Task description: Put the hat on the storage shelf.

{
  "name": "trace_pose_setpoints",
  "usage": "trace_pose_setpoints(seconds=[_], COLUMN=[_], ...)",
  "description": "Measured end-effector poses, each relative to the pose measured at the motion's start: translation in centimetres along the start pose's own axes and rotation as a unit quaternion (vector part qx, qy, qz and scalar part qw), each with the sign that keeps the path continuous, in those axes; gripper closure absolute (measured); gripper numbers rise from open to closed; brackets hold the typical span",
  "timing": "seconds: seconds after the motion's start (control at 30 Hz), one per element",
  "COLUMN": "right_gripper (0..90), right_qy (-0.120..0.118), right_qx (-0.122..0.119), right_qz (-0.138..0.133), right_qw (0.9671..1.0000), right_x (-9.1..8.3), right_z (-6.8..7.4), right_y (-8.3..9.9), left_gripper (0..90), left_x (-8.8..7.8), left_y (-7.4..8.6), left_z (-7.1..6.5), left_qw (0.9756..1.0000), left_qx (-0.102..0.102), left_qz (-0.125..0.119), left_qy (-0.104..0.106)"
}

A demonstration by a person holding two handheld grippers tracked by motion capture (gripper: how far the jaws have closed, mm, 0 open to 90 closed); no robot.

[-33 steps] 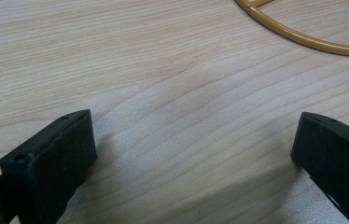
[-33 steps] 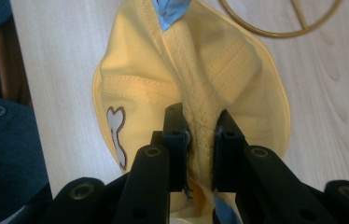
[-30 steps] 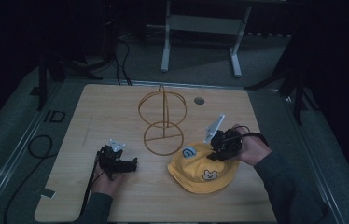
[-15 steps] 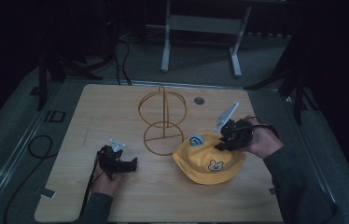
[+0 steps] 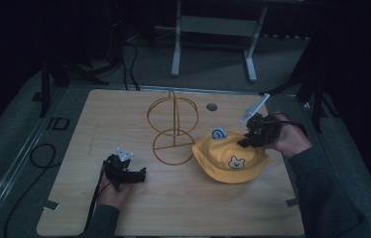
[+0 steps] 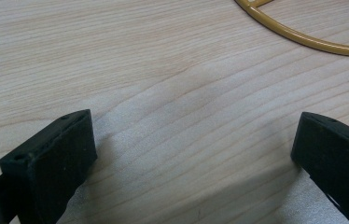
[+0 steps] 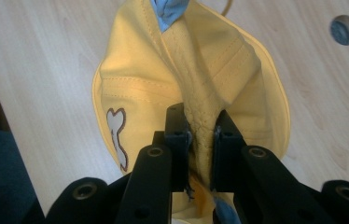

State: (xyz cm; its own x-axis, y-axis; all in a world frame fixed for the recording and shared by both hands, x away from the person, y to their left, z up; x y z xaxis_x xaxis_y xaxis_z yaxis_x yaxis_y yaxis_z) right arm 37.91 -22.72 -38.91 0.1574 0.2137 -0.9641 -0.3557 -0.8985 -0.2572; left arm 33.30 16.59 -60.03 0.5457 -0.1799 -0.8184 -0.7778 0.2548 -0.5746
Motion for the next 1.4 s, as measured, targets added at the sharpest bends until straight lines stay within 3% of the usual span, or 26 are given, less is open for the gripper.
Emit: trace_pose_setpoints(seconds=[0.63, 1.0, 1.4], right_gripper=[80.9, 81.0, 81.0], right_qy=[0.035, 0.044, 0.045], right_qx=[0.042, 0.060, 0.070], right_qz=[-0.023, -0.029, -0.055], right_qw=[0.9982, 0.9969, 0.9950], right_x=[-4.2, -5.4, -6.2], right_z=[-3.6, -4.8, -5.6], right_y=[-0.2, -0.3, 0.0], left_gripper=[0.0, 0.0, 0.0], left_x=[0.0, 0.0, 0.0], left_y=[0.0, 0.0, 0.0], left_z=[0.0, 0.0, 0.0], left_qw=[1.0000, 1.0000, 1.0000], left_qx=[0.000, -0.001, 0.001], left_qz=[0.000, 0.000, 0.001], left_qy=[0.000, 0.001, 0.000])
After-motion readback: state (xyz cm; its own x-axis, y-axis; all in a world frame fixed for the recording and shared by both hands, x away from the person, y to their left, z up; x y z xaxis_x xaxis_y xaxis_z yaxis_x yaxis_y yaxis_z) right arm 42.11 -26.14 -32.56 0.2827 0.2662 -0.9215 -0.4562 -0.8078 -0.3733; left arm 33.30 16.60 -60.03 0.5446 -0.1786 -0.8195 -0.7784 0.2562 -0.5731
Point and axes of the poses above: each handheld gripper's, and its own axes: x roughly forward along the jaws, y roughly out of its underside, z roughly to its left, the point moved 3 cm from there along x, roughly forward along the jaws, and after that the axes turned 8 degrees about z, right-handed, at the moved point
